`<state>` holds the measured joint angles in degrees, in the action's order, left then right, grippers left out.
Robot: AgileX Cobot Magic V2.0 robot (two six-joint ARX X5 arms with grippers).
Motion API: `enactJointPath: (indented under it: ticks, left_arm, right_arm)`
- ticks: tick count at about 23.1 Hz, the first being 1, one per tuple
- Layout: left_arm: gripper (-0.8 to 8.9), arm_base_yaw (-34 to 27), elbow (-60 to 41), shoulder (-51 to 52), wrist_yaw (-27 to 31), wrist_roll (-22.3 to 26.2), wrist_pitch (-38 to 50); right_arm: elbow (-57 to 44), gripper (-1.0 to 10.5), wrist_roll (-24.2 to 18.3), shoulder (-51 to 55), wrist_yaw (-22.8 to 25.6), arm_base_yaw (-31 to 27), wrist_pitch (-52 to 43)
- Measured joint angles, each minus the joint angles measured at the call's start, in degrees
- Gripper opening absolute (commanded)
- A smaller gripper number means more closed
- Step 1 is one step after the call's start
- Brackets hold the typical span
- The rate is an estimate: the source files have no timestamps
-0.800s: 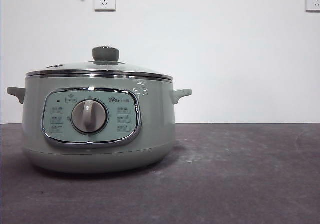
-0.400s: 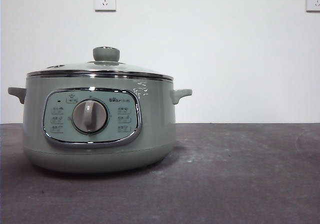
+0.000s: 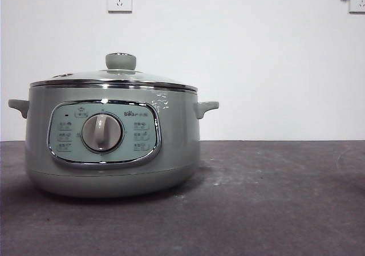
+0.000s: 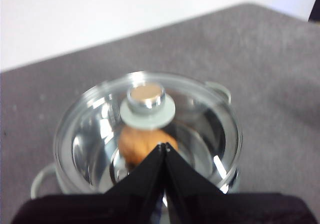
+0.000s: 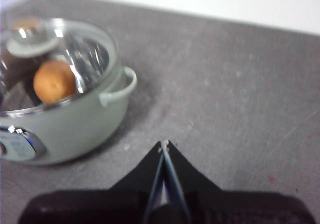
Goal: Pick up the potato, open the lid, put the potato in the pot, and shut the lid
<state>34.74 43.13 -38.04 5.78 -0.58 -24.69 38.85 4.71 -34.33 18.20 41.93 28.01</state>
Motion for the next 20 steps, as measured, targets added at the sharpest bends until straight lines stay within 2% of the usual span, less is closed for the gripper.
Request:
enactJointPath:
  ticks: [8,16,18,20]
  left_arm:
    - [-0.03,0.00,0.02,-1.49,0.02,-0.11,-8.83]
    - [-0.03,-0.42,0.02,-0.15,0.11,0.13,-10.54]
    - [-0.03,-3.52,0.02,3.58,-0.20,0.55,-10.27]
    - [-0.03,-9.11,-1.11,7.34,-0.22,0.37,-7.48]
  right_arm:
    - [0.02,-0.2,0.70,-0.66,-0.11,0.00,-0.55]
    - [0.02,-0.2,0.70,-0.46,-0.11,0.00,-0.55]
    - [0.02,-0.2,0.70,-0.46,-0.11,0.00,-0.55]
    - [0.02,-0.2,0.70,-0.46,-0.11,0.00,-0.55]
